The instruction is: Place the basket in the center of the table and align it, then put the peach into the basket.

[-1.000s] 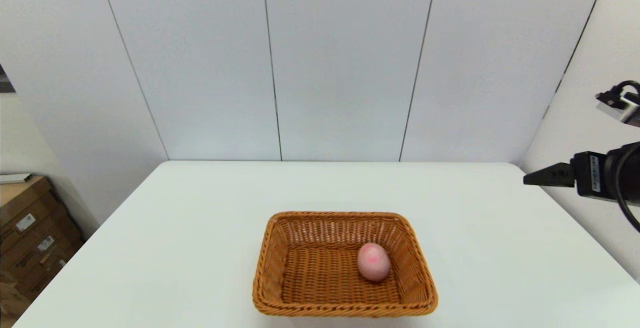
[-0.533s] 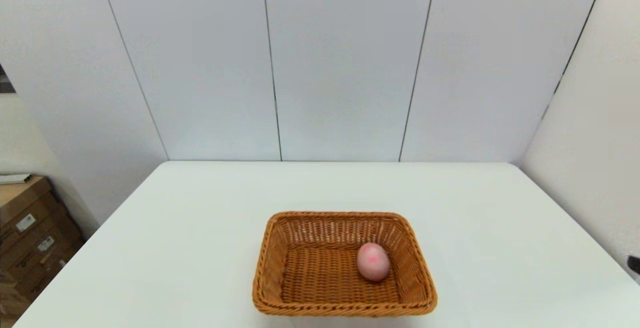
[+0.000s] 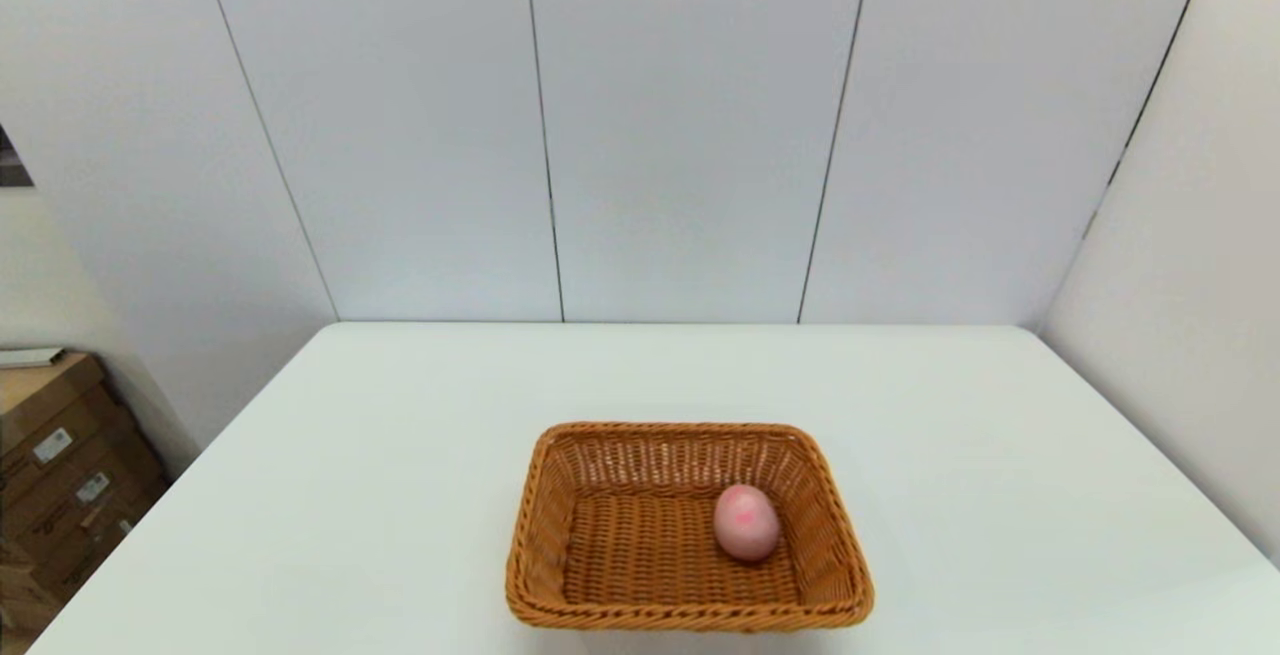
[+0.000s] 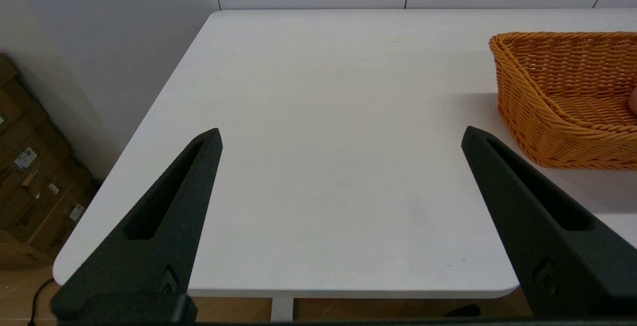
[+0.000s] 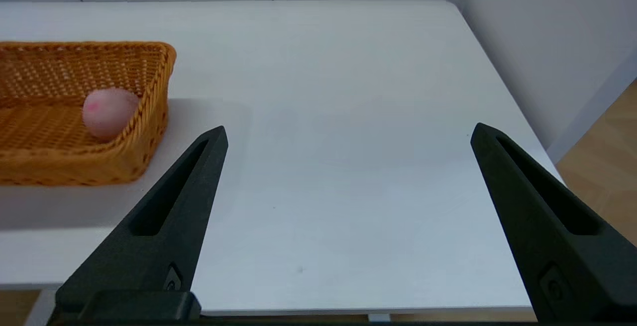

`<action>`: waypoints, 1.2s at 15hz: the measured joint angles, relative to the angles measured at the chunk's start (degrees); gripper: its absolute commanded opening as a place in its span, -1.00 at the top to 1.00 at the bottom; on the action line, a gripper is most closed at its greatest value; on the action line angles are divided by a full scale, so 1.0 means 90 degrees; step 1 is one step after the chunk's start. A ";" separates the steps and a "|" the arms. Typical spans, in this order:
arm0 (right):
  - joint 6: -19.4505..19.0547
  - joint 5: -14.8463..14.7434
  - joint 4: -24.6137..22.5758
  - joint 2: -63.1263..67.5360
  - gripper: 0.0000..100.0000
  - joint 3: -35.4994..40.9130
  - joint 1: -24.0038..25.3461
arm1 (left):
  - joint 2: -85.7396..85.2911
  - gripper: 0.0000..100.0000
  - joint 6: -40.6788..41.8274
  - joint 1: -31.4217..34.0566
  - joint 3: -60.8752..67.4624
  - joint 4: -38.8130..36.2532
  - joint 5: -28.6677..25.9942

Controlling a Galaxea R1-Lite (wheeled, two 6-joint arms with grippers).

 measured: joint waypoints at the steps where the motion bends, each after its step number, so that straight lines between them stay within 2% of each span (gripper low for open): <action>1: -0.0014 -0.0009 0.0229 -0.0284 -1.00 0.0083 0.0022 | 0.0000 -1.00 0.0000 0.0000 0.0000 0.0000 0.0000; 3: -0.0014 -0.0012 0.0734 -0.0721 -1.00 0.0203 0.0035 | 0.0000 -1.00 0.0003 0.0000 0.0000 0.0000 -0.0001; 18: 0.0015 0.0027 0.0750 -0.1164 -1.00 0.0448 0.0042 | 0.0000 -1.00 0.0003 0.0000 0.0000 -0.0001 0.0000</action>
